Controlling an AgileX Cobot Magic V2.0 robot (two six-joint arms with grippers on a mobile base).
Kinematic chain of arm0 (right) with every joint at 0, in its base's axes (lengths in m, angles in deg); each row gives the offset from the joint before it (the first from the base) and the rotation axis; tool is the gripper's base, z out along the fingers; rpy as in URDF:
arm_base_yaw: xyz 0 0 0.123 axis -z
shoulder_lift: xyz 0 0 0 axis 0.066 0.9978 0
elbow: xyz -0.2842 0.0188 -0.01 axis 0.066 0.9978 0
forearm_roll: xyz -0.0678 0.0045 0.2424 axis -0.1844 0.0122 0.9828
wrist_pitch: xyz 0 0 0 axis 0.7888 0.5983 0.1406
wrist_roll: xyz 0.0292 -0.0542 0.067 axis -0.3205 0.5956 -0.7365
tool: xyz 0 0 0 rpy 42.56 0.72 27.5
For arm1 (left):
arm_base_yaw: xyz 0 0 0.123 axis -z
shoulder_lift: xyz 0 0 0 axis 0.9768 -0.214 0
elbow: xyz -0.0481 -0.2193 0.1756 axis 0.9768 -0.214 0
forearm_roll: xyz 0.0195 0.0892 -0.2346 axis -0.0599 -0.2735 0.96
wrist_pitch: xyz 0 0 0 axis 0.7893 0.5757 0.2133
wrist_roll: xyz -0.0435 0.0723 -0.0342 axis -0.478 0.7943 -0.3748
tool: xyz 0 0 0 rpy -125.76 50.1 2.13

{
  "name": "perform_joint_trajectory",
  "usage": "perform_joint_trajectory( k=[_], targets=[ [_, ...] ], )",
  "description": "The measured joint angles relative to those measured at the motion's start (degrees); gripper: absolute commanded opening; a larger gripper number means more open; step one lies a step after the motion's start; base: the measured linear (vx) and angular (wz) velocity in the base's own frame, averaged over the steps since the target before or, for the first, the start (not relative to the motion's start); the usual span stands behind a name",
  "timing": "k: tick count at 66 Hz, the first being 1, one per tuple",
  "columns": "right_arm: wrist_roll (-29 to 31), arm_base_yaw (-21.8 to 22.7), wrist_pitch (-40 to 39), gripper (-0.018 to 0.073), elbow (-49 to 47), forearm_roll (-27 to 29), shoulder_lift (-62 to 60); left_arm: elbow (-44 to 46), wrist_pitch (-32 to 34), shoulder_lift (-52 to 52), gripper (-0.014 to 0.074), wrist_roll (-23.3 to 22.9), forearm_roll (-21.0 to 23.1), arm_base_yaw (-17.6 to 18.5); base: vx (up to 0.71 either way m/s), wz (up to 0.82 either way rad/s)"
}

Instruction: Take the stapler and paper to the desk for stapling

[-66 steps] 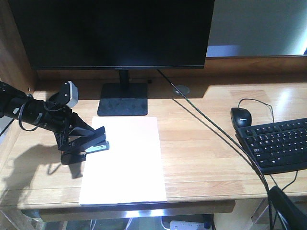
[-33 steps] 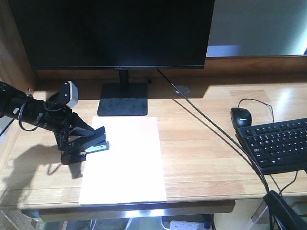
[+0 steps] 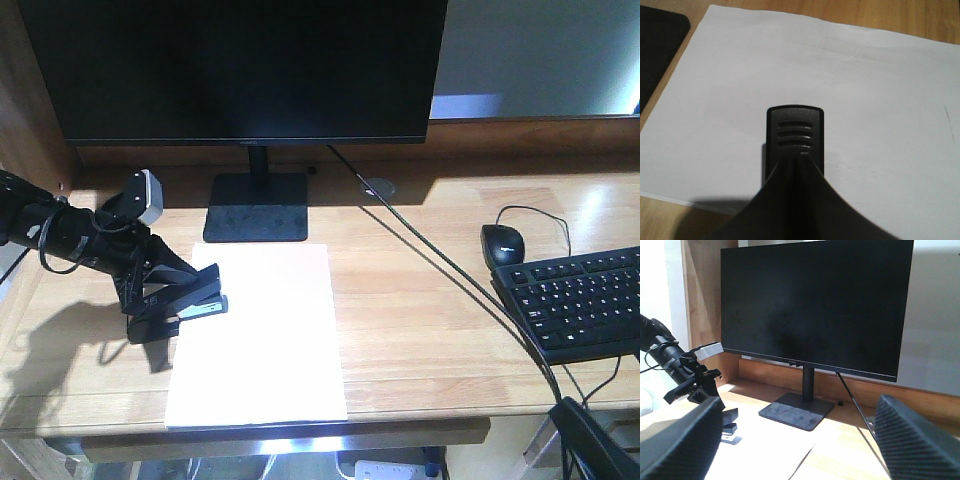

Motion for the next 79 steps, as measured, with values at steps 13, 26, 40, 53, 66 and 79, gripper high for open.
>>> perform_joint_trajectory(
  k=[13,26,40,53,66,79],
  targets=[
    [0.0,0.0,0.0,0.0581,0.0,0.0,0.0,0.0,0.0,0.0,-0.0006,0.0,0.0,0.0,0.00,0.00],
    [0.0,0.0,0.0,0.0581,0.0,0.0,0.0,0.0,0.0,0.0,-0.0006,0.0,0.1,0.0,0.00,0.00],
    [0.0,0.0,0.0,0.0581,0.0,0.0,0.0,0.0,2.3,0.0,-0.0006,0.0,1.1,1.8,0.00,0.00],
    [0.0,0.0,0.0,0.0581,0.0,0.0,0.0,0.0,5.3,0.0,-0.0006,0.0,1.6,4.9,0.00,0.00],
    [0.0,0.0,0.0,0.0581,0.0,0.0,0.0,0.2,5.5,-1.9,-0.0006,-0.3,2.5,5.7,0.00,0.00],
    [0.0,0.0,0.0,0.0581,0.0,0.0,0.0,0.4,5.0,-3.6,-0.0006,-2.1,3.6,5.7,0.00,0.00]
  ],
)
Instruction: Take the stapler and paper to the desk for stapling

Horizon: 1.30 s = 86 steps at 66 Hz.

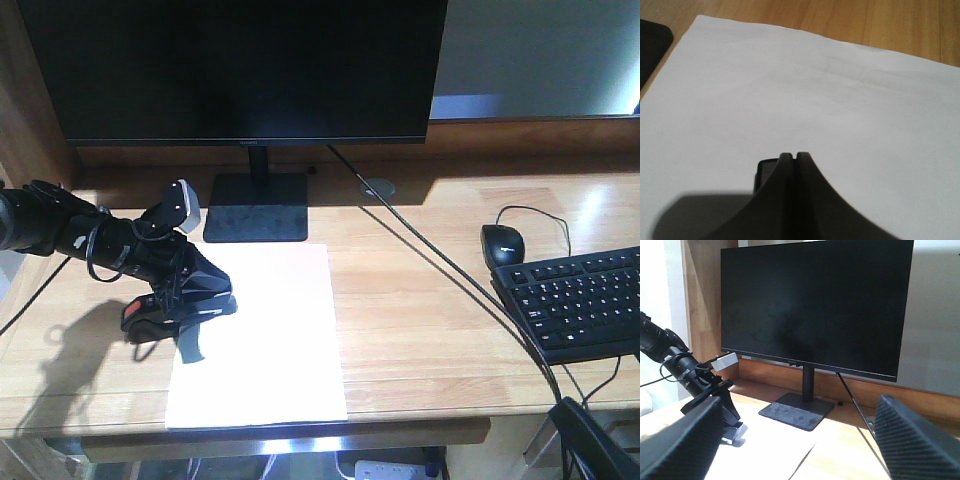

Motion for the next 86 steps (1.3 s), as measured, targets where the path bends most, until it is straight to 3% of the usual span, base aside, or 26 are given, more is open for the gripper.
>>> perform_joint_trajectory(
  k=[86],
  targets=[
    [0.0,0.0,0.0,0.0581,0.0,0.0,0.0,0.4,-0.3,0.2,-0.0006,-4.4,-1.6,0.0,0.00,0.00]
  ],
)
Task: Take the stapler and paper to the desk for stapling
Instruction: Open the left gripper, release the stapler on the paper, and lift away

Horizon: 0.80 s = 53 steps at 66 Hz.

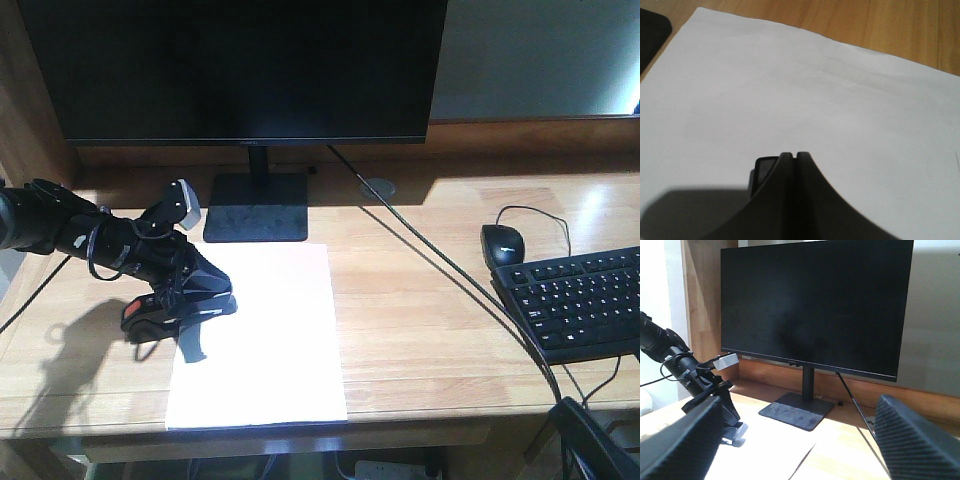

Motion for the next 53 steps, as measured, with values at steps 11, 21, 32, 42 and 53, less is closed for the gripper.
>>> perform_joint_trajectory(
  k=[11,21,32,42,53],
  targets=[
    [0.0,0.0,0.0,0.0581,0.0,0.0,0.0,-0.1,1.2,3.3,-0.0006,-5.9,-3.1,0.0,0.00,0.00],
    [0.0,0.0,0.0,0.0581,0.0,0.0,0.0,-0.6,2.4,9.1,-0.0006,-12.6,-10.5,0.0,0.00,0.00],
    [0.0,0.0,0.0,0.0581,0.0,0.0,0.0,-0.6,3.7,17.3,-0.0006,-26.0,-20.1,0.0,0.00,0.00],
    [0.0,0.0,0.0,0.0581,0.0,0.0,0.0,-0.6,4.5,25.2,-0.0006,-40.1,-32.3,0.0,0.00,0.00],
    [0.0,0.0,0.0,0.0581,0.0,0.0,0.0,-0.6,4.6,33.2,-0.0006,-54.8,-45.1,0.0,0.00,0.00]
  ],
)
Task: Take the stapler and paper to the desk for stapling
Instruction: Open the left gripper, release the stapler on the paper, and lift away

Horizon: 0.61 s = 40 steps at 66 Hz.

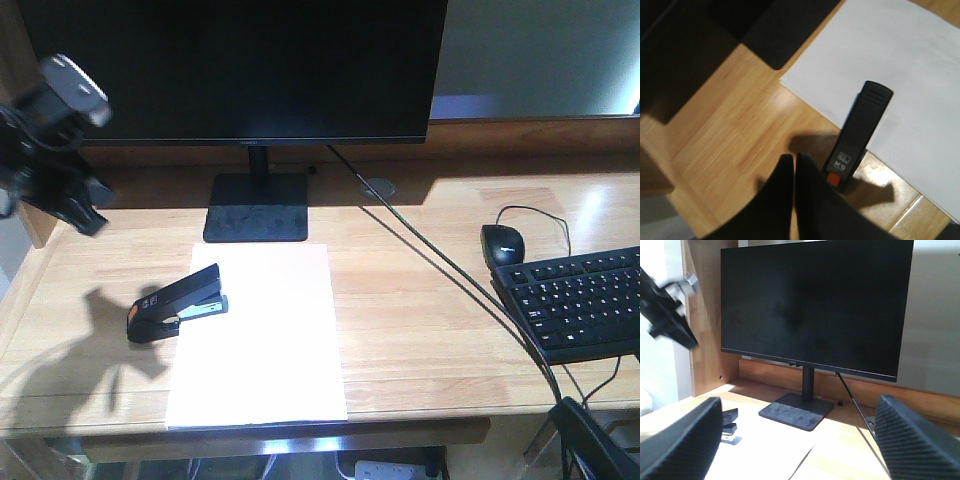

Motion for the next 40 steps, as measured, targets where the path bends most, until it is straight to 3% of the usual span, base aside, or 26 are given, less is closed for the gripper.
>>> perform_joint_trajectory(
  k=[7,20,40],
  targets=[
    [0.0,0.0,0.0,0.0581,0.0,0.0,0.0,0.0,-0.1,4.6,-0.0006,-10.2,-3.7,0.0,0.00,0.00],
    [0.0,0.0,0.0,0.0581,0.0,0.0,0.0,0.0,0.7,10.1,-0.0006,-27.7,-4.3,0.0,0.00,0.00],
    [0.0,0.0,0.0,0.0581,0.0,0.0,0.0,-0.7,-0.6,17.8,-0.0006,-41.6,-10.7,0.0,0.00,0.00]
  ],
)
